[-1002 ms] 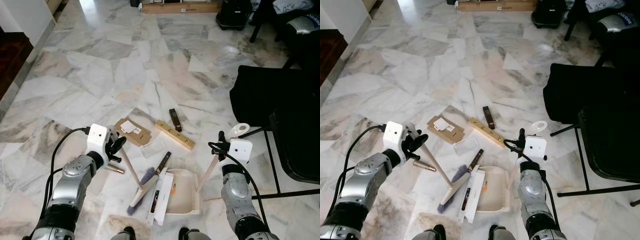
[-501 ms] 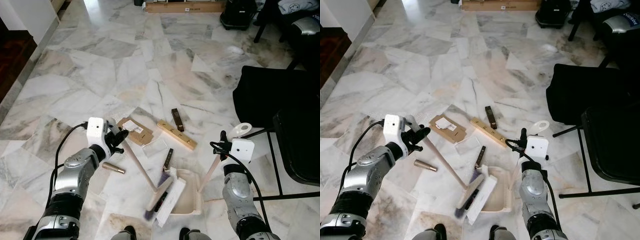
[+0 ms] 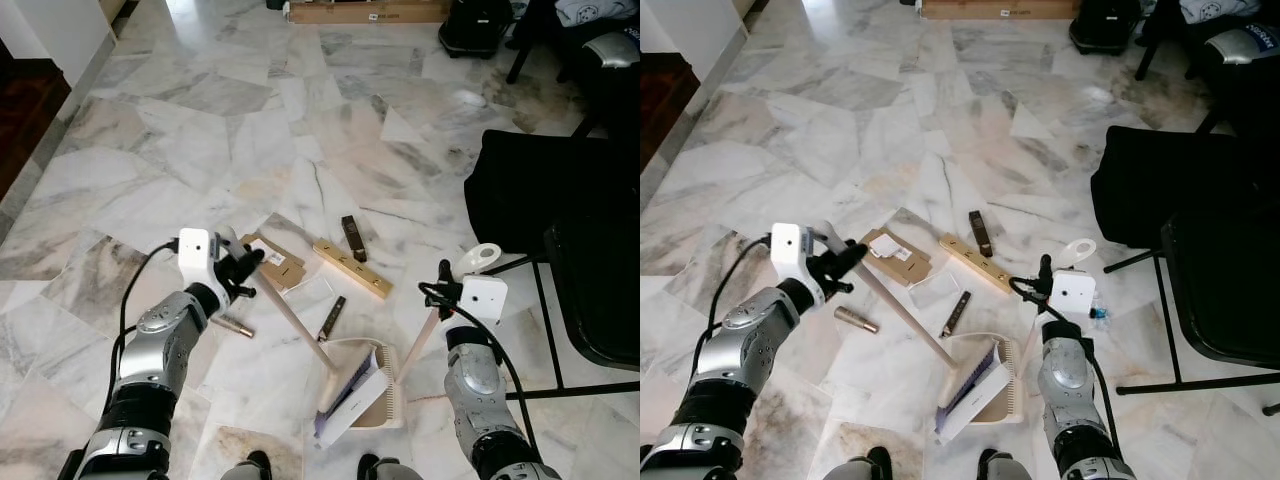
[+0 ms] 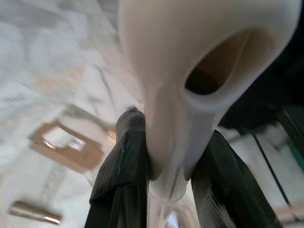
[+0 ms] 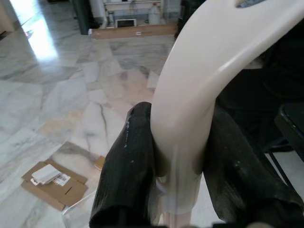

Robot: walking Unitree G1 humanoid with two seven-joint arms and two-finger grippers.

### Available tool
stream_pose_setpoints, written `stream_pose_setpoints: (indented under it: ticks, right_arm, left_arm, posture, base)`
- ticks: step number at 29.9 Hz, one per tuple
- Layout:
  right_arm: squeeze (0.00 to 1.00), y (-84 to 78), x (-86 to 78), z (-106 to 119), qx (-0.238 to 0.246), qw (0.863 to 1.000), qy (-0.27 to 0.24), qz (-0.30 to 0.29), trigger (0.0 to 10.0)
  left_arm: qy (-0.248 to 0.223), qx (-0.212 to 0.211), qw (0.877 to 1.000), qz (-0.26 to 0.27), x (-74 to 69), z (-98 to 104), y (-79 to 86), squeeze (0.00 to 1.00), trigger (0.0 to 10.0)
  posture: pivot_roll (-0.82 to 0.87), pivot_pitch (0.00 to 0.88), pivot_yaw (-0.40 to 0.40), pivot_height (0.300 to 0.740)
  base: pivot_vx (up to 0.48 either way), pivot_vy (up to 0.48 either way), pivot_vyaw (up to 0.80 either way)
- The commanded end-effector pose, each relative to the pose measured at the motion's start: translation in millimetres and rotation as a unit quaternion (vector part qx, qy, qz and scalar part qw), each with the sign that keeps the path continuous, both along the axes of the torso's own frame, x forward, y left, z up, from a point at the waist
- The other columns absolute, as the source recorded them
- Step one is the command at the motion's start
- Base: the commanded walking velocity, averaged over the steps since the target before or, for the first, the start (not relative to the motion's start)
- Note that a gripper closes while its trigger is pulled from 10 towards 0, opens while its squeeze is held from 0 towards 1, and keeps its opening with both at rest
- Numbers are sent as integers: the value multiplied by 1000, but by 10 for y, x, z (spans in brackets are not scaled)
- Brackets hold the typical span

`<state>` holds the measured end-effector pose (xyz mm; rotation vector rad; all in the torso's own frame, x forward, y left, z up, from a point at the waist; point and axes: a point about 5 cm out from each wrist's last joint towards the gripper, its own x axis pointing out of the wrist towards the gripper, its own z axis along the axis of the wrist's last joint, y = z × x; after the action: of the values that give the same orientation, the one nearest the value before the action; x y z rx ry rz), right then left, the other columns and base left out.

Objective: Sweep floor

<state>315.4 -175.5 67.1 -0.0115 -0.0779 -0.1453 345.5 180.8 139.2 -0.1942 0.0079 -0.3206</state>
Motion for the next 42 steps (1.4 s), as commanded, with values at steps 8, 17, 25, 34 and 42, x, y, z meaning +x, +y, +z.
stream_pose_setpoints:
  ticks: [8,17,25,34,42]
  right_arm:
    - [0,-36,-128,-239,29,998,55,-7,10000]
    - [0,-33,-119,-229,33,998,53,-2,10000]
    - [0,-71,-101,-158,52,998,31,0,10000]
    - [0,-151,-75,24,74,997,-15,0,10000]
    - [0,-146,-48,177,84,995,-45,11,10000]
  left_arm:
    - [-93,-8,996,-1,-184,374,126,0,10000]
    - [-120,-1,993,3,-197,501,109,0,10000]
    - [-181,29,981,59,-247,669,139,0,10000]
    - [-178,63,979,71,-305,544,95,0,10000]
    - [-171,67,980,72,-328,456,37,0,10000]
  posture:
    - [40,224,40,740]
    - [41,201,38,740]
    - [33,172,32,740]
    - [26,173,27,740]
    - [26,169,29,740]
  base:
    - [0,0,0]
    - [0,0,0]
    - [0,0,0]
    - [0,0,0]
    - [0,0,0]
